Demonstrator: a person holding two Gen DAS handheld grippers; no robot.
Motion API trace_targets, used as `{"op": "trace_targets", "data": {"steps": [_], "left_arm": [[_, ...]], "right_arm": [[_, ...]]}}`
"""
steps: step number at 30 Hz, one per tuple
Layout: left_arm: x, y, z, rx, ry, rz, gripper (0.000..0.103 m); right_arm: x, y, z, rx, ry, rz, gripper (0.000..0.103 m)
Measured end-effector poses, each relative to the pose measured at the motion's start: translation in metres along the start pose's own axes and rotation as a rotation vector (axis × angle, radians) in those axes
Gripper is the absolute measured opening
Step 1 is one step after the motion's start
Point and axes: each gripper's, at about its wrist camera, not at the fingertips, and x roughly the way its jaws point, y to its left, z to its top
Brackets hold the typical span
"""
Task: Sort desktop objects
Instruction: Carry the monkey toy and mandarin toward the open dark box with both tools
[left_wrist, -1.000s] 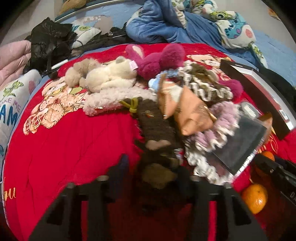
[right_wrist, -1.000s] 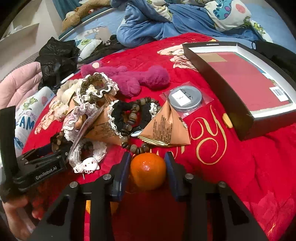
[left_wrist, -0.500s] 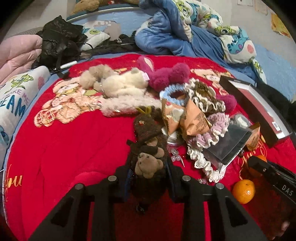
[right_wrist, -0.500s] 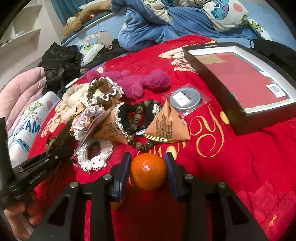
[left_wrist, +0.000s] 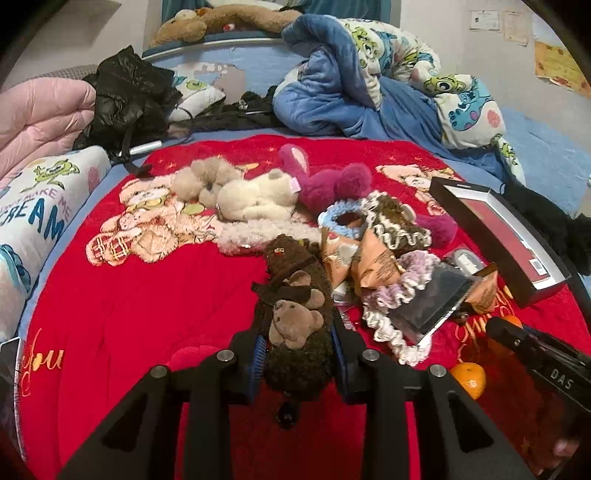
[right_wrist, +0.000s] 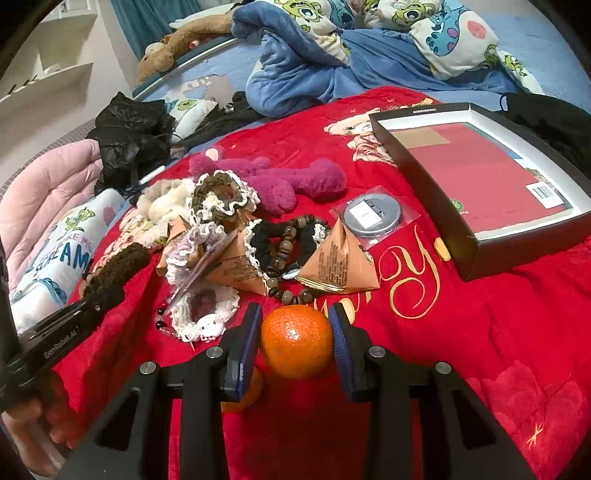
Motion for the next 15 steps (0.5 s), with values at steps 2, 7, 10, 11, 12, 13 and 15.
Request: {"op": "trace_targets", "data": {"steps": [2, 7, 10, 11, 12, 13, 15], "left_arm": [[-0.006, -0.004, 0.000, 0.010, -0.014, -0.004, 0.031], [-0.024, -0.020, 0.001, 0.032, -0.061, -0.050, 0.031], [-0.029, -0.036, 0.001, 0.037, -0.063, -0.084, 0.031], [-0.030, -0.042, 0.001, 0.043, -0.065, -0.091, 0.031], [-0.031, -0.049, 0.001, 0.050, -0.068, -0.099, 0.031], [-0.033, -0.058, 0.002, 0.056, -0.071, -0.116, 0.031], [-0.034, -0.074, 0.002, 0.066, -0.073, -0.148, 0.031]], "right_arm": [[-0.004, 0.000, 0.000, -0.001, -0.011, -0.002, 0.036], [-0.015, 0.000, 0.000, -0.003, -0.038, 0.001, 0.036], [-0.023, -0.004, 0.000, -0.005, -0.056, -0.013, 0.036], [-0.026, -0.005, 0.000, -0.004, -0.062, -0.018, 0.036], [-0.030, -0.008, 0.000, -0.001, -0.068, -0.023, 0.036], [-0.034, -0.012, 0.001, 0.003, -0.074, -0.028, 0.036], [-0.044, -0.022, 0.001, 0.014, -0.088, -0.047, 0.036]]}}
